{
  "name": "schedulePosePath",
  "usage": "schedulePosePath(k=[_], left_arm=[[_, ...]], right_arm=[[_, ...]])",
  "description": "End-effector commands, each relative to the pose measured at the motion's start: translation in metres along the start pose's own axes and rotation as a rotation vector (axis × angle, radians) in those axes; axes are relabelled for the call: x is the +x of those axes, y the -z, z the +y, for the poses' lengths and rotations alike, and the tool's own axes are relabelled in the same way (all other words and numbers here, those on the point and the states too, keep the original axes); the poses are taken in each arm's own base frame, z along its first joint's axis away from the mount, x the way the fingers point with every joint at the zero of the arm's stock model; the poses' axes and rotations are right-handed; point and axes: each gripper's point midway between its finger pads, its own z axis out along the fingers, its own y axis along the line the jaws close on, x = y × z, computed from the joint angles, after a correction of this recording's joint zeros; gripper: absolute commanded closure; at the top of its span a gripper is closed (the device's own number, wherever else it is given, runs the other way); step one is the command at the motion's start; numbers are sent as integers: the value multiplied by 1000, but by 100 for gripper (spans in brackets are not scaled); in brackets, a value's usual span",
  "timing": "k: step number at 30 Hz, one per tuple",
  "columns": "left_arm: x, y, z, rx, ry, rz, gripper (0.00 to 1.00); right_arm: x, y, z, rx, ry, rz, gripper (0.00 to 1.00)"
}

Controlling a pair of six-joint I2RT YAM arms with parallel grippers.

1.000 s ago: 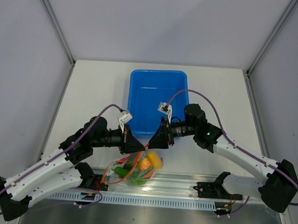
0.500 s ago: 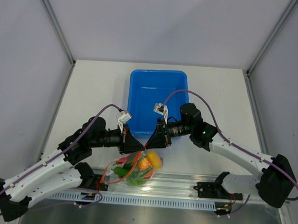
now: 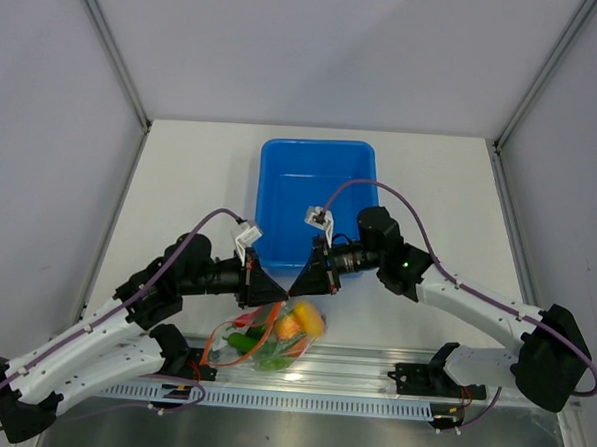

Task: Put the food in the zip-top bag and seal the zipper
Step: Zip the zipper food storage bag at the center of the board.

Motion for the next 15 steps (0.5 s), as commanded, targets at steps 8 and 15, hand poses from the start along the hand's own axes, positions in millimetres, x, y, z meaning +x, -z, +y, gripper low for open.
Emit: schedulePosePath(k=[8,15], left_arm=[[-14,15,-8,-32,-35,-40,99],[-12,24,-10,-44,-44,-39,99]], right_arm=[[-38,20,-15,242,118,-165,100],[-46,35,-19,292,98,-254,100]])
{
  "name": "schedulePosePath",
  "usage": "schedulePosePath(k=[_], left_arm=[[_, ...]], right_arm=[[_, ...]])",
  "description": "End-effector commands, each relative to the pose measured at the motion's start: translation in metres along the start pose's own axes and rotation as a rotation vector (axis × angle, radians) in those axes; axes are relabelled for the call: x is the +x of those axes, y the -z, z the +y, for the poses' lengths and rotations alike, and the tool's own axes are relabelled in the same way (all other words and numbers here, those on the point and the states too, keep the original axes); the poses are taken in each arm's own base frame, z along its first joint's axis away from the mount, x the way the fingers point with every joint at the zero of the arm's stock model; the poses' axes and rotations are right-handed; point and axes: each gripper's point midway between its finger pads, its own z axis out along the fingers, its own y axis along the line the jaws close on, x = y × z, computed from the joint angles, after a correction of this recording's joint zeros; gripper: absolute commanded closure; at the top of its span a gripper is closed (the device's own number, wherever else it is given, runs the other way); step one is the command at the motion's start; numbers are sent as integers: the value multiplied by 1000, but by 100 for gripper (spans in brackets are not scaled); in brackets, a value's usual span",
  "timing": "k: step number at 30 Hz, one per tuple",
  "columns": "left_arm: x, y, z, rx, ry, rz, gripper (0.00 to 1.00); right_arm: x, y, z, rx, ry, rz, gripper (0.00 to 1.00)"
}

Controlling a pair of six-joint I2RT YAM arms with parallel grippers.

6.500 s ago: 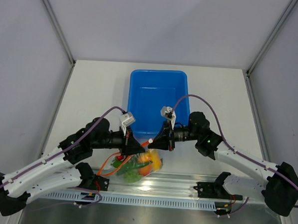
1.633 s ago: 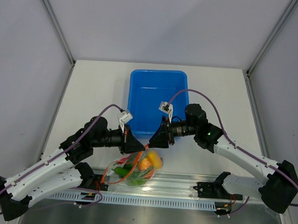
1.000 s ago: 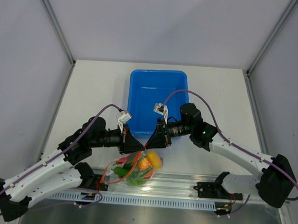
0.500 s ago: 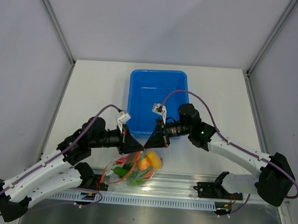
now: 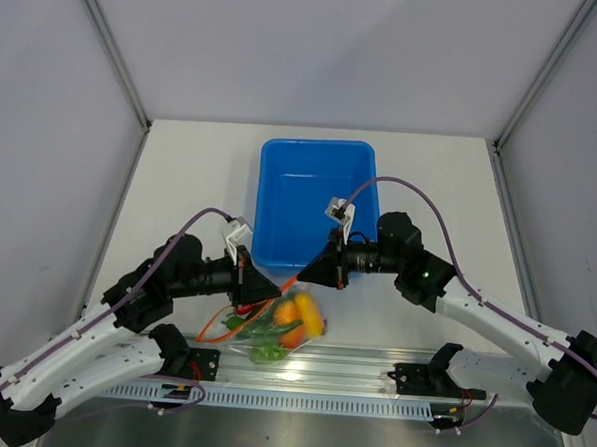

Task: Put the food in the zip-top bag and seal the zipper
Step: Zip the zipper food storage bag at the center of the board.

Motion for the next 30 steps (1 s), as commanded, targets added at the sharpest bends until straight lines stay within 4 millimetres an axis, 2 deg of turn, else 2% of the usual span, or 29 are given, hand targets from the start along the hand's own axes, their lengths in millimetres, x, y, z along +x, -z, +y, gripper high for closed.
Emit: schedulePosePath(k=[1,11,30], left_arm=[[-2,12,-9,13,-31,2,99],[8,23,-2,-28,-14,5,100],[28,60,16,-158,36,-41,99]], right_arm=[[-21,9,-15,81,14,-104,100],[-17,17,-18,100,-6,-112,100],[-11,25,-21,122,-28,-118,100]])
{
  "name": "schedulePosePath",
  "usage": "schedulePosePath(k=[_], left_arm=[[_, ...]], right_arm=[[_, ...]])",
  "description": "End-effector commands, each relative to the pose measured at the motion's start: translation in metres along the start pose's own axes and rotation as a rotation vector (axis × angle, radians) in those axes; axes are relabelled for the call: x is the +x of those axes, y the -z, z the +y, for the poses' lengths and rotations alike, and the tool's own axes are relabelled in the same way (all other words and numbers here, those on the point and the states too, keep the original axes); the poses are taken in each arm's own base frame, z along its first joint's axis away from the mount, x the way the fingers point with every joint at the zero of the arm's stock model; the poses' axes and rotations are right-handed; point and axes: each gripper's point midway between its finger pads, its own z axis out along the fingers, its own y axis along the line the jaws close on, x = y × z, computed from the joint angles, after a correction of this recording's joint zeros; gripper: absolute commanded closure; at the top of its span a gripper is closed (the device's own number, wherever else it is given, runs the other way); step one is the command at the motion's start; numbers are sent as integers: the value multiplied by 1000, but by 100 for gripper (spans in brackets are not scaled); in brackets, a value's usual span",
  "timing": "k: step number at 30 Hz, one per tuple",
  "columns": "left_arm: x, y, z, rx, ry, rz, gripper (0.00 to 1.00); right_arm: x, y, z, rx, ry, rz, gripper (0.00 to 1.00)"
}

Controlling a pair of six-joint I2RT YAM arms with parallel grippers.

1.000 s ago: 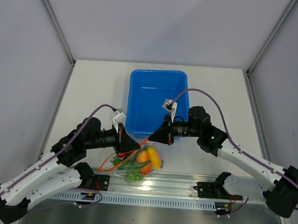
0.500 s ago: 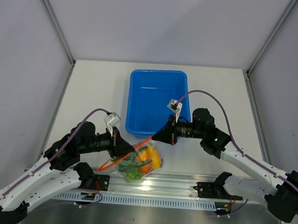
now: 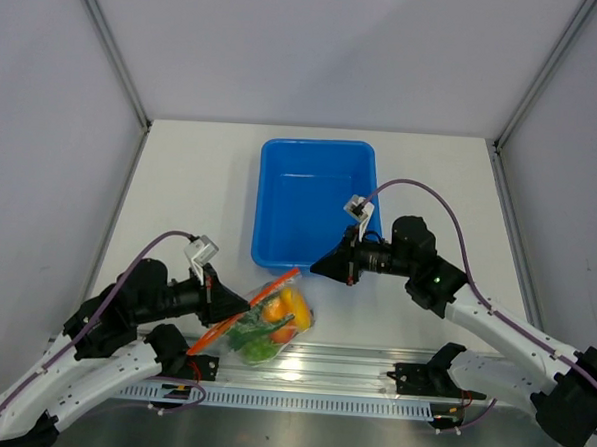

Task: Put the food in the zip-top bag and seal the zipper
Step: Zip the zipper food storage bag at the center of the board.

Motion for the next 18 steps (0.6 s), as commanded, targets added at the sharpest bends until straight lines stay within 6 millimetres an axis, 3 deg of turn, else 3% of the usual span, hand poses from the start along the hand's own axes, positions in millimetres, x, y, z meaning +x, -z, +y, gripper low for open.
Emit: schedulePosePath(k=[1,5,9,11,13,18], left_arm=[[-3,8,1,-26,24,-24,99],[-6,10,1,-36,43,-39,99],[-9,10,-1,-26,39,-50,99],[-11,9,-4,-12,29,-53,100],[-11,7,-8,10,22,-43,100],[-14,5,-15,49,10,-40,99]], right_arm=[[-11,4,2,10,22,-44,100],[-10,6,3,16,25,-39,100],[0,4,21,-108,47,46,100],[-1,3,25,-132,55,66,67],[-7,2,27,-132,82,83,50],[-22,-6,28,-89,199,130,42]])
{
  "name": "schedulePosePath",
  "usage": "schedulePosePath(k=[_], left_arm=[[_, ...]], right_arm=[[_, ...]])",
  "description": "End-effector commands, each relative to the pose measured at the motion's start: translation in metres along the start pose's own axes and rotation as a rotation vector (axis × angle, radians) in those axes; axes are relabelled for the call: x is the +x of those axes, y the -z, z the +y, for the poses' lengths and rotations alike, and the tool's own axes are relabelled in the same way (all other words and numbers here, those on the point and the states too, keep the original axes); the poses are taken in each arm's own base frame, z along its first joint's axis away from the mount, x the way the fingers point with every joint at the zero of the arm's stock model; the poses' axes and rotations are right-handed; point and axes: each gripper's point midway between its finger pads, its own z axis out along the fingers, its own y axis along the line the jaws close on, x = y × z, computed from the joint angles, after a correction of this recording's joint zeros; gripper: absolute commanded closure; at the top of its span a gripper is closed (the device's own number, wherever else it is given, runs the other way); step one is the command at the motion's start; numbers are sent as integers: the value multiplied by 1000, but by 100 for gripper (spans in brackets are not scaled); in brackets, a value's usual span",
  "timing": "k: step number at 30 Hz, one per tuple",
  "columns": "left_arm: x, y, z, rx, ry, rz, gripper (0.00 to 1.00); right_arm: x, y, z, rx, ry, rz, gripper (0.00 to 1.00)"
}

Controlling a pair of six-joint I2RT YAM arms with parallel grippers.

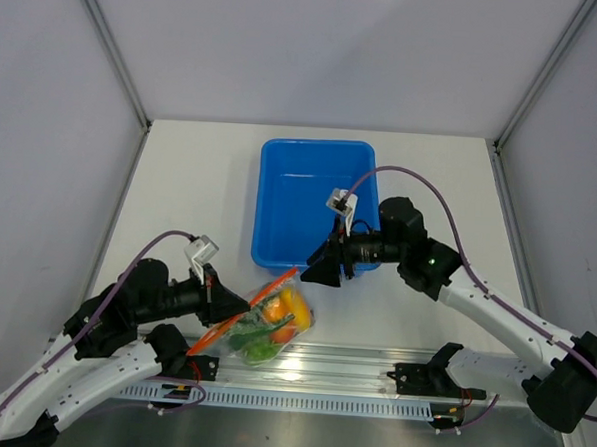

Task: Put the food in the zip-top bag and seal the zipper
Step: Zip the zipper food storage bag at the center of the board.

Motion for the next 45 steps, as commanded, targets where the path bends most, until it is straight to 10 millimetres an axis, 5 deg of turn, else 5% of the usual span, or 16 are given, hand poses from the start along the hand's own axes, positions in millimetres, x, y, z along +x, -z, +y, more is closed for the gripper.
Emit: schedulePosePath(k=[1,4,8,12,24,35,39,41,45], left_arm=[[-16,2,-21,84,-24,-33,99],[-17,1,-25,99,-33,-26,99],[-21,-1,-30,121,-46,-24,99],[-21,-5,-31,129,-52,-8,99],[-19,-5,-31,133,-68,8,100],[-20,-4,-33,141,-71,8,100],[-18,-4,-33,142,-67,14,99],[-19,-4,-33,139,-66,10,99],[-21,-4,-31,123,-62,6,99]], right_arm=[[-35,-1,10,3,181,1,40],[-46,-10,13,-29,236,34,38],[-38,-29,27,-122,265,135,39],[-15,-49,48,-225,298,262,41],[44,-79,56,-257,309,490,49],[31,-81,55,-219,350,446,66],[32,-82,52,-202,345,447,85],[32,-83,42,-142,333,447,98],[25,-85,22,-23,310,382,100]])
